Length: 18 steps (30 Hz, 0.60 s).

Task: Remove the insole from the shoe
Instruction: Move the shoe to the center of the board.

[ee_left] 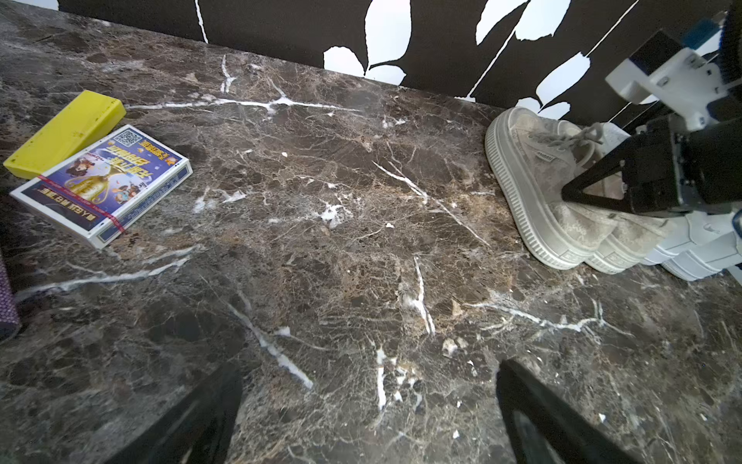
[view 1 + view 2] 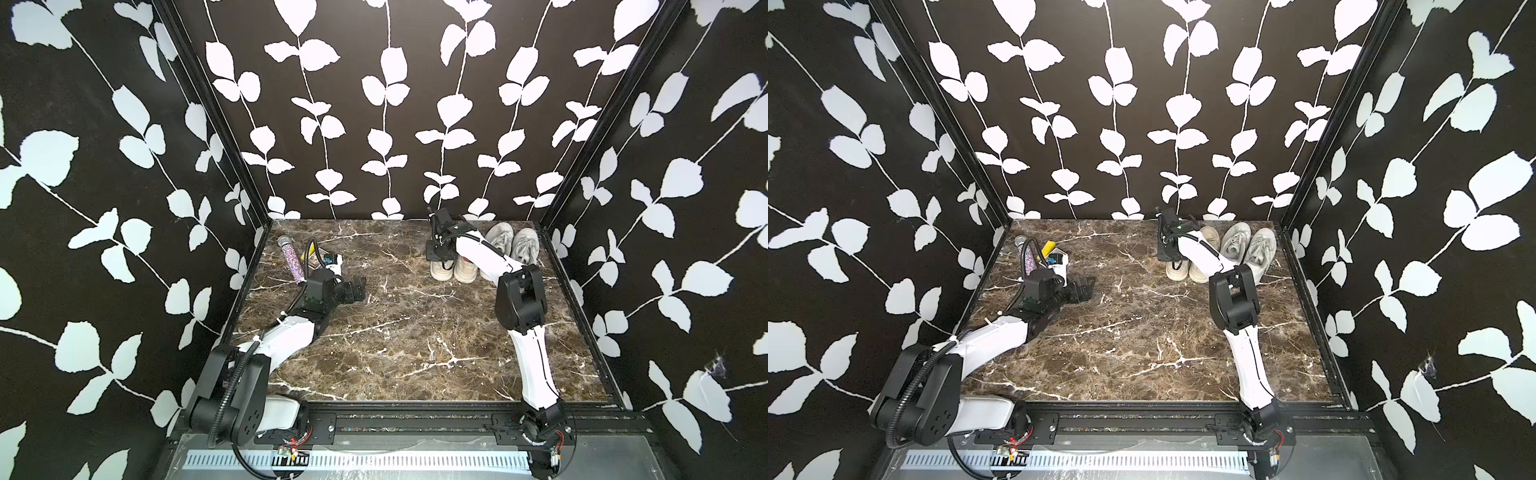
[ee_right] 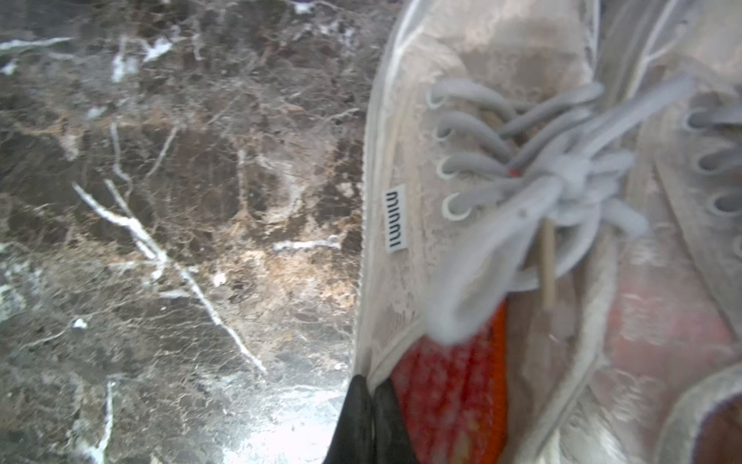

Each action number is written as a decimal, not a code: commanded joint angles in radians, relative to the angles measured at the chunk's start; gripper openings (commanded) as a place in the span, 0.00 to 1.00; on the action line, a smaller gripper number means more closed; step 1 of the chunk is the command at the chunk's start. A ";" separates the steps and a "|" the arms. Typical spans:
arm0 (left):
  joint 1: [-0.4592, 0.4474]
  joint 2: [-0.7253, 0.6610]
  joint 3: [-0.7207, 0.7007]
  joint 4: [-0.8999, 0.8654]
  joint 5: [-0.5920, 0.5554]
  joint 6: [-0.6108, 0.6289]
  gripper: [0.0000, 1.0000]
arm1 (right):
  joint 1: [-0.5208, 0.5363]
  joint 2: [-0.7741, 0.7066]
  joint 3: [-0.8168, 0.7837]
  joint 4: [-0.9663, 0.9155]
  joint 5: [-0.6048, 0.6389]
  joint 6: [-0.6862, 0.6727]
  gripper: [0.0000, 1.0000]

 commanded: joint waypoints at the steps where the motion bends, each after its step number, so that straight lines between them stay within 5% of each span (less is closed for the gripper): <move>1: -0.003 -0.045 0.011 -0.052 -0.019 -0.016 0.99 | 0.045 -0.087 -0.090 0.024 -0.064 -0.006 0.00; 18: -0.003 -0.046 0.056 -0.239 -0.044 -0.112 1.00 | 0.285 -0.429 -0.579 0.154 -0.066 0.008 0.00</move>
